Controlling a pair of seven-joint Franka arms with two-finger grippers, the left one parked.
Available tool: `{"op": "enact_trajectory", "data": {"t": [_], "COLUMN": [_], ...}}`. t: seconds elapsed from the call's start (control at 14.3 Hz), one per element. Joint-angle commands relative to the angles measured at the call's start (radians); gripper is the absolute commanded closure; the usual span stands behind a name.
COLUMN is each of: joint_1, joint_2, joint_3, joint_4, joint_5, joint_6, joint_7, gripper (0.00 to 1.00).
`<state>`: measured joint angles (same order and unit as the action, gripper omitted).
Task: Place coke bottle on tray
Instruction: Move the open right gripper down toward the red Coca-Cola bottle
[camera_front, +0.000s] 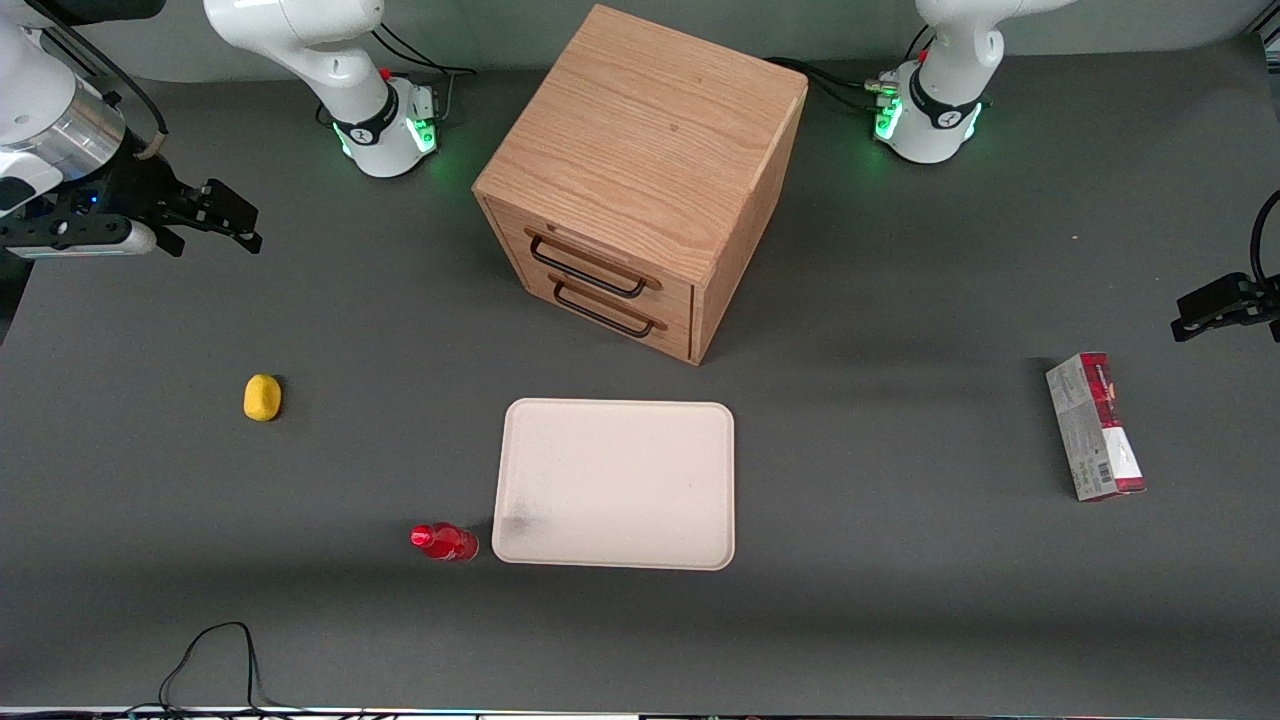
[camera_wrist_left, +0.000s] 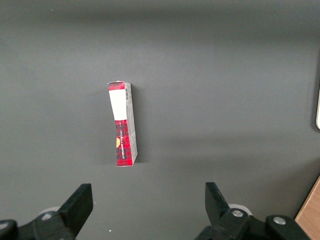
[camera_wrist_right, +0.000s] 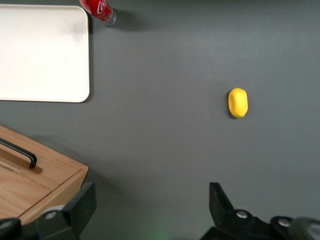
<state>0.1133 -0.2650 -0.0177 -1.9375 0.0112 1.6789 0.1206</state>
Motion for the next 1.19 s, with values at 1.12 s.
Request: {"op": "enact_trajectory", "data": {"t": [1.12], "joint_1": [0.038], "joint_2": [1.025], "joint_3": [0.105], "joint_4": [0.994], "joint_5": [0.001], "joint_6": [0.149], "joint_7": [0.080], "gripper": [0.00]}}
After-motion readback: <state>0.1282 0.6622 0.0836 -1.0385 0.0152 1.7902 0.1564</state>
